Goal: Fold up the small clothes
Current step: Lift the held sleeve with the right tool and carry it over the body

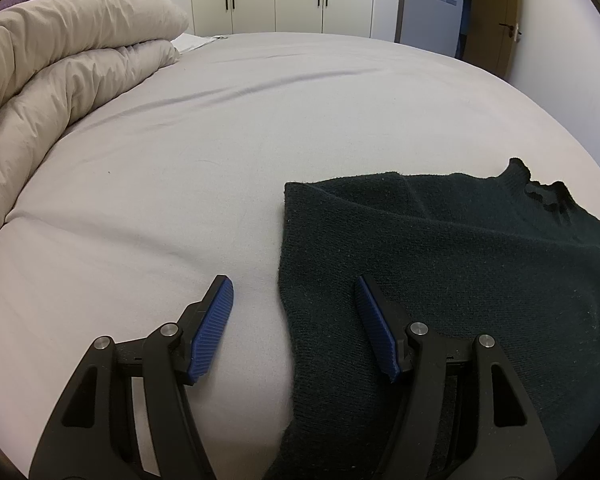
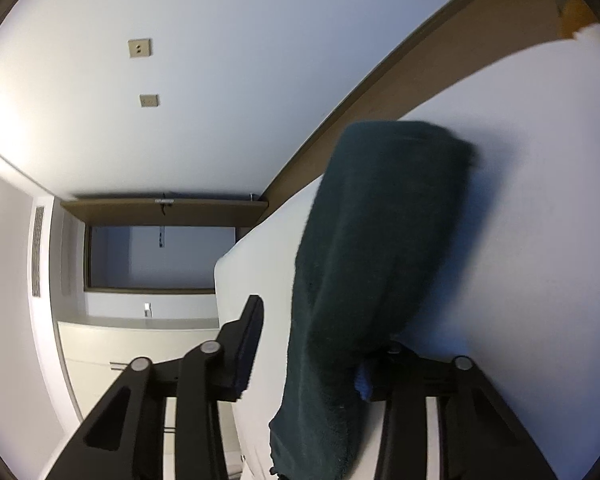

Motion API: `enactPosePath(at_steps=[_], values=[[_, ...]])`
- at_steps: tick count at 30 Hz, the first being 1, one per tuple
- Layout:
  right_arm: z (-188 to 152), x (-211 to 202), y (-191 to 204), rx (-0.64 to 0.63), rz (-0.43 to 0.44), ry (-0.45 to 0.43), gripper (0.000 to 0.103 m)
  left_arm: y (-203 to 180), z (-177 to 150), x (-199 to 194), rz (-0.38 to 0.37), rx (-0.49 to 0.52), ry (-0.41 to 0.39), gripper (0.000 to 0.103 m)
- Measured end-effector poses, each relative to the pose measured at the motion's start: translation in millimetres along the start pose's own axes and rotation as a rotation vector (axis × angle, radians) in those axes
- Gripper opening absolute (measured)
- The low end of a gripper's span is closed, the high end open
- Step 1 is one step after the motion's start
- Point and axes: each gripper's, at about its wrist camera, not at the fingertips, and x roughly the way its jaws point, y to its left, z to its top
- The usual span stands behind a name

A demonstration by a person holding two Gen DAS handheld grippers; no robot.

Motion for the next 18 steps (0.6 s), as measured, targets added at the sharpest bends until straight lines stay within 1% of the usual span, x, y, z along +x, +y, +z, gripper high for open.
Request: enactPosePath(at_steps=[3, 4, 6, 8, 10, 11, 13, 16, 18], values=[[5.6, -21.4, -2.9, -0.013, -0.009, -0.030, 0.041, -0.2, 0.1, -0.2, -0.001, -0.001, 0.000, 0.063], [4.1, -30.2, -4.5, -0.021, -0.008, -0.042, 0.042, 0.0, 0.1, 0.0, -0.001, -0.001, 0.000, 0.063], [5.2, -40.7, -5.5, -0.038, 0.007, -0.056, 0.043, 0.2, 0.2, 0.0, 0.001, 0.000, 0.000, 0.063], [8.5, -42.7, -1.7, -0.077, 0.019, -0.061, 0.043, 0.1, 0.4, 0.1, 0.003, 0.001, 0.000, 0.063], [11.7, -35.4, -2.8, -0.100, 0.021, -0.025, 0.043, -0.4, 0.7, 0.0, 0.003, 0.001, 0.000, 0.063], [13.4, -30.4, -6.2, -0.082, 0.011, -0.009, 0.043, -0.6, 0.8, 0.0, 0.004, 0.002, 0.000, 0.063], [18.5, -20.4, -6.9, -0.047, 0.020, -0.002, 0.041, -0.6, 0.8, 0.1, 0.005, 0.003, 0.000, 0.063], [20.0, -17.1, -3.3, -0.051, 0.028, -0.009, 0.041, -0.7, 0.7, 0.2, 0.005, 0.002, 0.000, 0.063], [20.3, -18.4, -6.1, -0.046, 0.036, -0.017, 0.038, -0.6, 0.8, 0.1, 0.005, 0.002, 0.000, 0.063]])
